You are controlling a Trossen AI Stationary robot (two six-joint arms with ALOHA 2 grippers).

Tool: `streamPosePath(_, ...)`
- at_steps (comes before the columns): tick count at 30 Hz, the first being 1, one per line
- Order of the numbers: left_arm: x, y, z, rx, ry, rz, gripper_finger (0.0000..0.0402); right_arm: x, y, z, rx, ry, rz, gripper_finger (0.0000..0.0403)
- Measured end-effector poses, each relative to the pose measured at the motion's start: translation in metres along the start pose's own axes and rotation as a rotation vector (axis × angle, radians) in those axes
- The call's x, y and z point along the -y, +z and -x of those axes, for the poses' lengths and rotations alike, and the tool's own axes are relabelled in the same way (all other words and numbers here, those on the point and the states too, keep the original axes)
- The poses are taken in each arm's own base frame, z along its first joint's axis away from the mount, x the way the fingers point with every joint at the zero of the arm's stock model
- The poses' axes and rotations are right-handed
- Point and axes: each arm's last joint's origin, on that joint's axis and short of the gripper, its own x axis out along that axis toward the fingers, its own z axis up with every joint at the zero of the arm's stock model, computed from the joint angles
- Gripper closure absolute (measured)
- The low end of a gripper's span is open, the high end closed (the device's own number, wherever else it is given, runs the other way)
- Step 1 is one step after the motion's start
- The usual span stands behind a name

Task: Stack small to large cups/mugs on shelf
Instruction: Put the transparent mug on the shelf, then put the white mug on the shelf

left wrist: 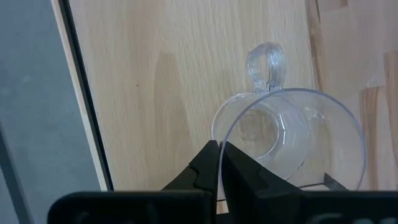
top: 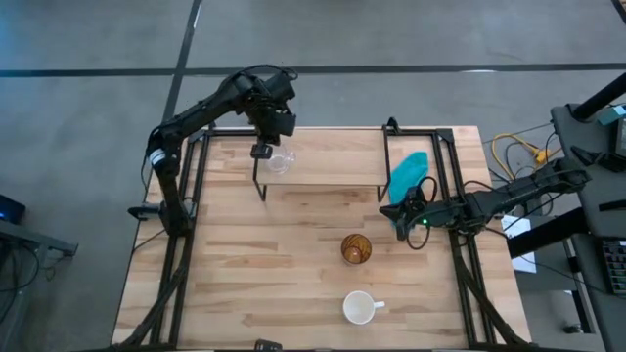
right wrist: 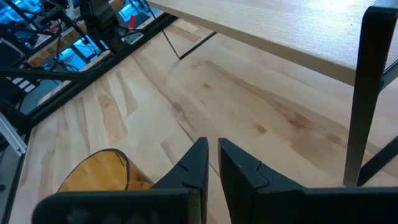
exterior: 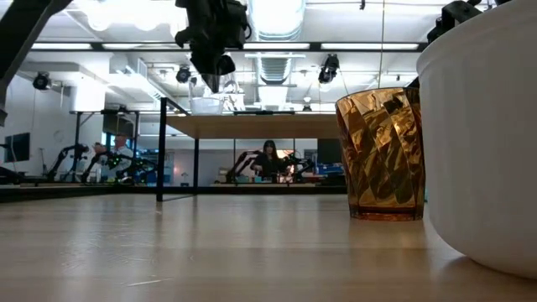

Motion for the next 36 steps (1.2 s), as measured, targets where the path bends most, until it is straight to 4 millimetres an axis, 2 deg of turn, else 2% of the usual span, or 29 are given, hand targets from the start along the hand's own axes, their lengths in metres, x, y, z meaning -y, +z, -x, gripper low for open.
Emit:
streamPosePath(22,-0.004,0.0,-0.006,-0.022,0.058,0.076,0.0401,0.0,0.0,0.0,0.0,0.001,0.0,0.0371)
streamPosePath(28,-0.003,0.0,-0.005,-0.023,0.063,0.077,0.0371,0.0,0.0,0.0,0.0,0.001,-0.001,0.0371)
streamPosePath(36,0.008,-0.002,0.014,0.015,0.096,0.06,0.0343,0.0,0.0,0.0,0.0,0.001,-0.001,0.0371)
